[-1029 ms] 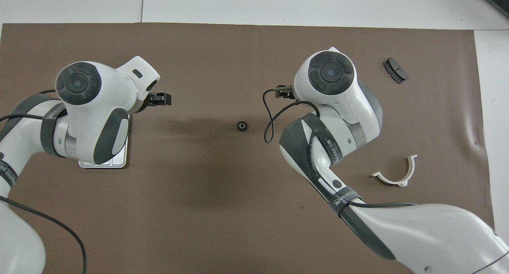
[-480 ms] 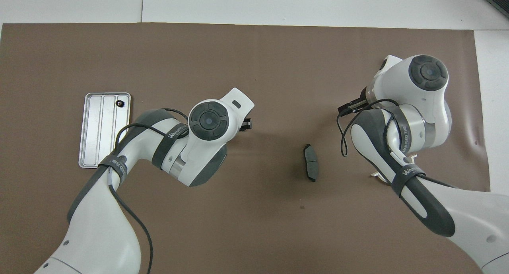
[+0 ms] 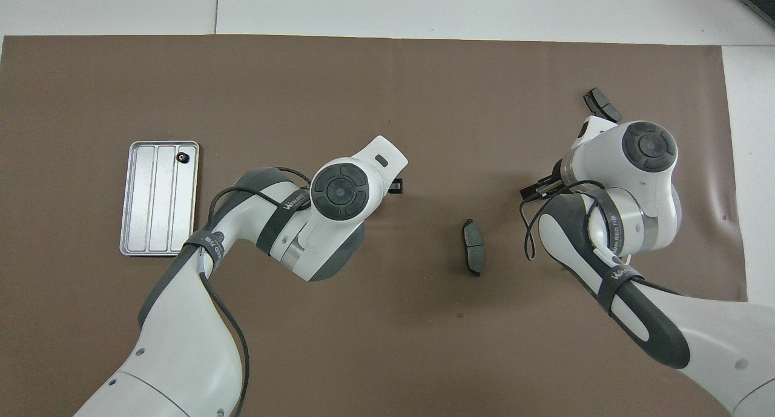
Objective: Pick bearing gear from pile to tray
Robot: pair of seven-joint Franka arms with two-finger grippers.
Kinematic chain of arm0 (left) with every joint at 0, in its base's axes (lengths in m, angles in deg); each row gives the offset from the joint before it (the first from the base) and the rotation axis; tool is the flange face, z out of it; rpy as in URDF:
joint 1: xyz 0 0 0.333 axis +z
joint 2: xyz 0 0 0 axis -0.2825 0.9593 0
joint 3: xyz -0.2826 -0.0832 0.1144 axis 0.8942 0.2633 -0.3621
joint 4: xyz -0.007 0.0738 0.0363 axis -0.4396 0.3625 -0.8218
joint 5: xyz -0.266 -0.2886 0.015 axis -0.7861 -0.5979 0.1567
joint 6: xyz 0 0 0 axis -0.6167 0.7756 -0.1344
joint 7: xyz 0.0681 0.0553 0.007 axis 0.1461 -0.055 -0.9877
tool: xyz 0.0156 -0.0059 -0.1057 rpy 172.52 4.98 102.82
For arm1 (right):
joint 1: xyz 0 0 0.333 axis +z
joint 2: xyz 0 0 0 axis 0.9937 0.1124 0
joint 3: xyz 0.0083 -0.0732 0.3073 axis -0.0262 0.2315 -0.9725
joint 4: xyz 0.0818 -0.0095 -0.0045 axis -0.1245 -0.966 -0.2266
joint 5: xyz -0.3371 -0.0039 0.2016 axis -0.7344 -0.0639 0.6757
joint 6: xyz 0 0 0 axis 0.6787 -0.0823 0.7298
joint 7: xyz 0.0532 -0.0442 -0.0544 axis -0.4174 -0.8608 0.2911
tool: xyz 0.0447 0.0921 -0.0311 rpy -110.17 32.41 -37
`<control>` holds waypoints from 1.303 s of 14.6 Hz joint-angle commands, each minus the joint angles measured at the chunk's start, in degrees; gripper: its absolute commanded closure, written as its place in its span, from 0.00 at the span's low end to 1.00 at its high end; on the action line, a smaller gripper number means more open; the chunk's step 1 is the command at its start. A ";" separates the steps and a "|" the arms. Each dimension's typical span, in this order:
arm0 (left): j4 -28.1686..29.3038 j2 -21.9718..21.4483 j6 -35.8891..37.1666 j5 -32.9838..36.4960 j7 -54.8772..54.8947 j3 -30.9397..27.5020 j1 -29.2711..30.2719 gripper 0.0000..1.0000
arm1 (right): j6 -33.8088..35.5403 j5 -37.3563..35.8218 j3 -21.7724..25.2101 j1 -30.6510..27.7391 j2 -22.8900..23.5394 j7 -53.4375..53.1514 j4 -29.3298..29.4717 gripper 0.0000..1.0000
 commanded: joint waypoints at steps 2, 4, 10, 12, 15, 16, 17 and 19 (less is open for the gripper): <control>0.20 1.39 -3.33 0.41 0.10 -0.40 -0.03 0.20 | -1.42 1.92 -0.64 -1.31 -2.76 3.28 -3.52 0.11; 1.78 1.30 -4.40 0.50 0.19 -0.49 -0.20 0.21 | -2.03 1.92 -0.64 -1.49 -2.58 3.37 -3.95 0.31; 2.58 0.86 -2.65 0.76 0.45 -0.49 -0.73 0.63 | -4.67 2.01 -0.64 -2.02 -2.14 3.20 -4.75 0.40; 2.23 0.78 -1.77 0.76 0.28 -0.58 -0.73 0.97 | -4.67 5.59 -0.64 -2.02 -2.23 3.46 -4.83 0.42; 1.36 -0.36 5.07 1.02 -0.07 -0.84 -0.73 1.00 | -4.50 5.96 -0.64 -1.76 -2.23 2.76 -4.83 0.94; 1.61 -2.37 6.66 1.72 0.01 -0.84 0.05 1.00 | -4.49 5.96 -0.55 -1.49 -2.23 2.76 -4.83 1.00; 2.05 -4.13 7.89 1.90 0.36 -0.84 1.19 1.00 | -4.49 5.96 -0.55 -1.58 -2.23 3.11 -4.75 1.00; 3.80 -8.26 9.92 1.99 1.33 -0.84 4.70 1.00 | -4.41 5.96 -0.55 -1.75 -2.23 3.29 -4.49 1.00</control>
